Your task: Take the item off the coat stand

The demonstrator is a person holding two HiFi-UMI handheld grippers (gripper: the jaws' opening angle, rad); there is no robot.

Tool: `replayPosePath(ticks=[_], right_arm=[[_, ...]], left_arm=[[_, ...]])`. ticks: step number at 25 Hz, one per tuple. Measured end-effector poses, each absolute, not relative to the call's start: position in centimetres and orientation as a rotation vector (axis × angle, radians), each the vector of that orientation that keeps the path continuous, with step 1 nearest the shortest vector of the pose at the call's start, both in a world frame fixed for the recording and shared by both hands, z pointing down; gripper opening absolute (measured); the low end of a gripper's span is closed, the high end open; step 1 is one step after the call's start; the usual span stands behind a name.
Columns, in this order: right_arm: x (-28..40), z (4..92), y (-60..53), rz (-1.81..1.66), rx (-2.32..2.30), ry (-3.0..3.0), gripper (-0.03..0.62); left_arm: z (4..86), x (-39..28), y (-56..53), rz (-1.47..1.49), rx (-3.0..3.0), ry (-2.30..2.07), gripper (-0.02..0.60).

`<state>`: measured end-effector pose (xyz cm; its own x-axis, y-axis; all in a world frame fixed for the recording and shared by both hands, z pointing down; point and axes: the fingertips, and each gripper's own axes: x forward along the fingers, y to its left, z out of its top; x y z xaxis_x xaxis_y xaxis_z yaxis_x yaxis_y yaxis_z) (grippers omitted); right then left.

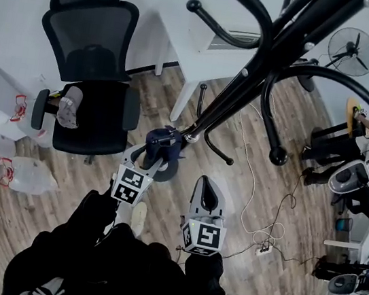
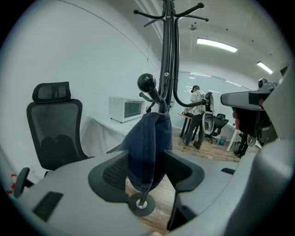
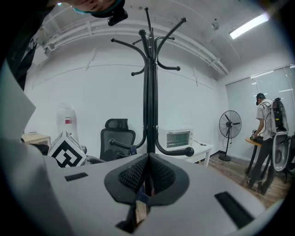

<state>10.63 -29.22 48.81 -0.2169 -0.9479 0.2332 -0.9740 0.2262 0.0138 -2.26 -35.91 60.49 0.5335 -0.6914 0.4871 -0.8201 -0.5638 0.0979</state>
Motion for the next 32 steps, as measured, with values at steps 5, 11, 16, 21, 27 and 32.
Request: replayPosePath(ticks=[5, 11, 16, 21, 27, 32], right_arm=[[10.5, 48.7, -29.2, 0.200, 1.825, -2.307, 0.016], [10.5, 48.4, -28.9, 0.196, 1.828, -2.305, 0.017], [11.0, 48.4, -28.5, 0.197, 1.844, -2.295, 0.016], [11.3, 48.3, -28.2, 0.197, 1.853, -2.290, 0.016], [11.5, 48.0, -28.0, 0.194, 1.859, -2.291, 0.017], [11.5, 47.9, -28.0, 0.192, 1.856, -2.298, 0.017]], left_arm=[[61.1, -2.2, -36.3, 0.579, 2.442, -1.280, 0.233], [61.3, -2.5, -36.5, 0.585, 2.429, -1.325, 0.141], [61.3, -2.7, -36.7, 0.586, 2.413, -1.353, 0.076], [61.2, -2.5, -36.3, 0.596, 2.397, -1.319, 0.038], [60.4, -2.7, -36.3, 0.589, 2.387, -1.330, 0.031], [58.8, -3.0, -36.2, 0.540, 2.393, -1.342, 0.031]])
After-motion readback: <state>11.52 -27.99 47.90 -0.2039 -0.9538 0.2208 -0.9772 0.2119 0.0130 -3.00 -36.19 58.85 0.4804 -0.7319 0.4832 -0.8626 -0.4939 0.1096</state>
